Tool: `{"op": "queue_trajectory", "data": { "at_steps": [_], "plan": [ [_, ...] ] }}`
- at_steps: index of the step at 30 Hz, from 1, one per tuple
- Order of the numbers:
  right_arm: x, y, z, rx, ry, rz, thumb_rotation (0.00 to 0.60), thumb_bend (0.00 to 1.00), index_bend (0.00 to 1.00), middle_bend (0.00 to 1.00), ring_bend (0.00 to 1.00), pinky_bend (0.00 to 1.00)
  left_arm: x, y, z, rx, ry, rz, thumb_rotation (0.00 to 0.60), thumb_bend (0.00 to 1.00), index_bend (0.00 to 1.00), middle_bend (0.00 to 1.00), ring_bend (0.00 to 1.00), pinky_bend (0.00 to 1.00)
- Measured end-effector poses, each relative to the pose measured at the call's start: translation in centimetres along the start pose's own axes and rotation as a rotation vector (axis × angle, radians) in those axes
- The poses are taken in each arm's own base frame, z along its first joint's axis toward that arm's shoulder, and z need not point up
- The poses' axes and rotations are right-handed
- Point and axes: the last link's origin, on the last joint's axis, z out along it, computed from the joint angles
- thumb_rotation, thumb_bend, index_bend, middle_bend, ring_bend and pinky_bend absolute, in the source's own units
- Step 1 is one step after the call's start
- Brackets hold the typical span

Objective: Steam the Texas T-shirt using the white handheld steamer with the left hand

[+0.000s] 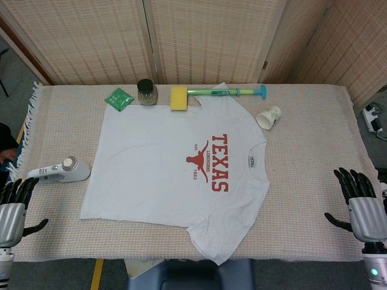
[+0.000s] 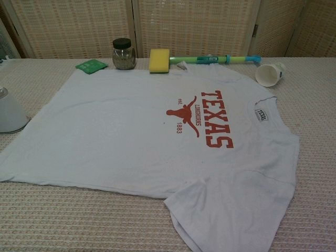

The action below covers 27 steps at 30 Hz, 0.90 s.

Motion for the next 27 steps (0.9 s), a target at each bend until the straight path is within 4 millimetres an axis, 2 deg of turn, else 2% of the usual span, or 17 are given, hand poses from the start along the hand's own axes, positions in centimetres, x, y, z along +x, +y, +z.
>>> {"op": "queue_trajectory", "data": {
  "at_steps": [9,13,20,27],
  "plan": [
    [0.4,-0.1,-0.1,0.007,0.017,0.001,0.6,0.0,0.0,0.05,0.0,0.06,0.1,-0.2,-0.1,0.003,0.002,0.001,0.6,0.11,0.12,0.14,0.09,0.11],
    [1.4,-0.1,0.0,0.015,0.035,0.001,0.6,0.0,0.0,0.05,0.0,0.06,0.2,-0.3,0.4,0.006,0.003,-0.005,0.6,0.11,0.13,0.14,0.09,0.11],
    [3.8,-0.5,0.7,0.033,0.078,-0.033,0.6,0.0,0.0,0.05,0.0,0.06,0.1,0.2,2.6,-0.002,-0.029,-0.018,0.6,0.11,0.14,0.14,0.09,0.11],
    [3.8,-0.8,0.9,0.047,0.054,-0.027,0.6,0.0,0.0,0.05,0.0,0.06,-0.9,0.7,6.3,0.018,-0.075,-0.008,0.6,0.12,0.15,0.14,0.09,0.11]
  ]
}}
